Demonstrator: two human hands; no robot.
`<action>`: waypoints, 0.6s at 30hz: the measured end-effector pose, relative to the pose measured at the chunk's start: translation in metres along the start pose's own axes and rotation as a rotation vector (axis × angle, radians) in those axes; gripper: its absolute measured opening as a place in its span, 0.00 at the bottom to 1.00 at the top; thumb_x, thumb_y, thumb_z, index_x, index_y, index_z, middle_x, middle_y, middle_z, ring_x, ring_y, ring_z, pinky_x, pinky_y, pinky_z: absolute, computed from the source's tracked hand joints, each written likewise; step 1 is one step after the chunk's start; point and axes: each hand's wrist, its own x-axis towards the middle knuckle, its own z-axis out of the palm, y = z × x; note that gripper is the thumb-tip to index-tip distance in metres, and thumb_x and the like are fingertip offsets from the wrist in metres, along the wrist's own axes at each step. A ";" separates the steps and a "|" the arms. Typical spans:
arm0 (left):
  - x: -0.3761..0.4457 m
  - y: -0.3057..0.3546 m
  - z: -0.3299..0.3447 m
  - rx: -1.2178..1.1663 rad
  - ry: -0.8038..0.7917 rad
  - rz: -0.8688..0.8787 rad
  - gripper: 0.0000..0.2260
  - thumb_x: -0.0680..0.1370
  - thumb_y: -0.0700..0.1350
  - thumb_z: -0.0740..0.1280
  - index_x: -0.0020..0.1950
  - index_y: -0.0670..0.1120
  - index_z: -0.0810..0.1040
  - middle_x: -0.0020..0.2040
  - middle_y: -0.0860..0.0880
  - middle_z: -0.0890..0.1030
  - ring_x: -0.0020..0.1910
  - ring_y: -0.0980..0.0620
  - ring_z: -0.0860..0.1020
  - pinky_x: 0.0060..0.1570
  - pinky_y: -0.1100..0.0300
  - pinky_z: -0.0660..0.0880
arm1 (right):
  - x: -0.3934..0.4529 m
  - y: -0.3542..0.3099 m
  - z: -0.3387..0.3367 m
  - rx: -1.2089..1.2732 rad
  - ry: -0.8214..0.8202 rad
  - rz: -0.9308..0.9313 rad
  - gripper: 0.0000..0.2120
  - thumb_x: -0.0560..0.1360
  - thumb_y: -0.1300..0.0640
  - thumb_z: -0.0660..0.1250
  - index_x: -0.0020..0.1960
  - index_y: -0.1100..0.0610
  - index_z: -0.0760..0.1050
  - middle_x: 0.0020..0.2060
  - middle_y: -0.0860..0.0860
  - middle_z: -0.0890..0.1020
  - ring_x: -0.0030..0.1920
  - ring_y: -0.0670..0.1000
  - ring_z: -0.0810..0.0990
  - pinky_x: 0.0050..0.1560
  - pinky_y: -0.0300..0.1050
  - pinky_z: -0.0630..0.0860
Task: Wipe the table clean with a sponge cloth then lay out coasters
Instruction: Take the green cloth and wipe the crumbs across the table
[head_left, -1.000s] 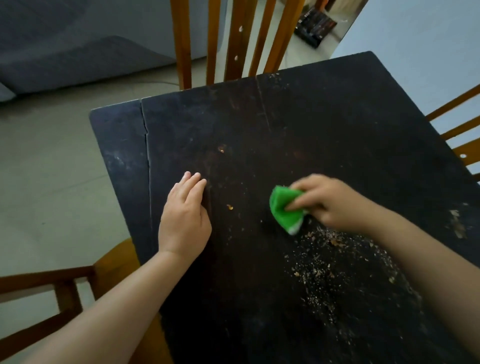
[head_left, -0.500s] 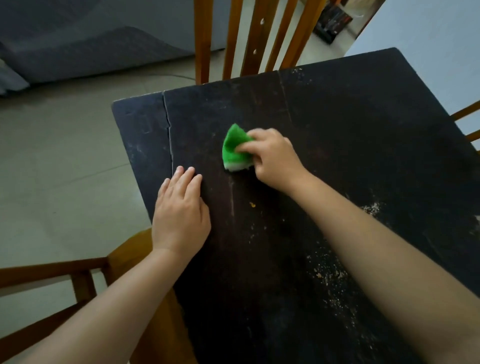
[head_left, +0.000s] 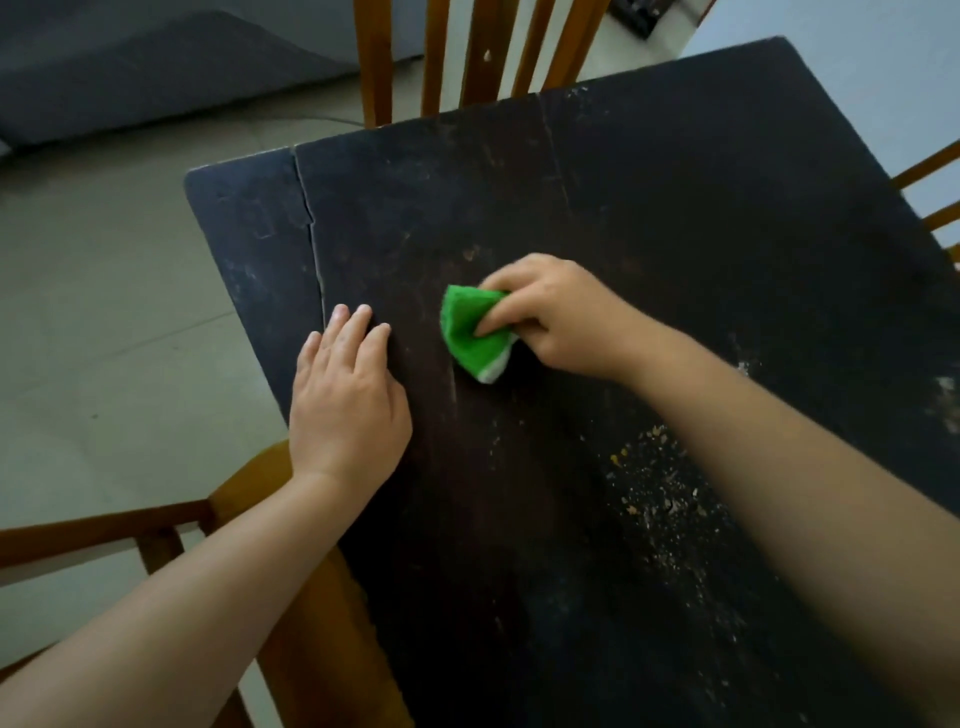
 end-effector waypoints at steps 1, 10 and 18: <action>-0.001 0.000 0.000 0.011 -0.012 -0.008 0.18 0.77 0.36 0.59 0.67 0.36 0.69 0.71 0.40 0.66 0.73 0.43 0.58 0.72 0.53 0.49 | 0.004 -0.003 0.007 0.003 0.026 0.045 0.15 0.68 0.67 0.61 0.47 0.56 0.82 0.54 0.54 0.81 0.55 0.60 0.76 0.61 0.67 0.66; -0.004 0.005 0.000 0.076 -0.073 0.085 0.19 0.79 0.40 0.56 0.69 0.37 0.66 0.72 0.40 0.63 0.74 0.44 0.57 0.72 0.53 0.47 | -0.095 0.019 0.001 0.051 -0.340 0.175 0.16 0.72 0.68 0.62 0.50 0.52 0.81 0.58 0.47 0.76 0.65 0.49 0.67 0.72 0.63 0.44; -0.024 0.032 0.006 0.105 -0.158 0.222 0.20 0.80 0.42 0.55 0.72 0.40 0.62 0.74 0.44 0.58 0.75 0.48 0.51 0.70 0.57 0.41 | -0.108 0.019 0.023 0.057 0.134 0.237 0.16 0.63 0.65 0.60 0.44 0.57 0.83 0.50 0.55 0.82 0.54 0.62 0.77 0.61 0.75 0.47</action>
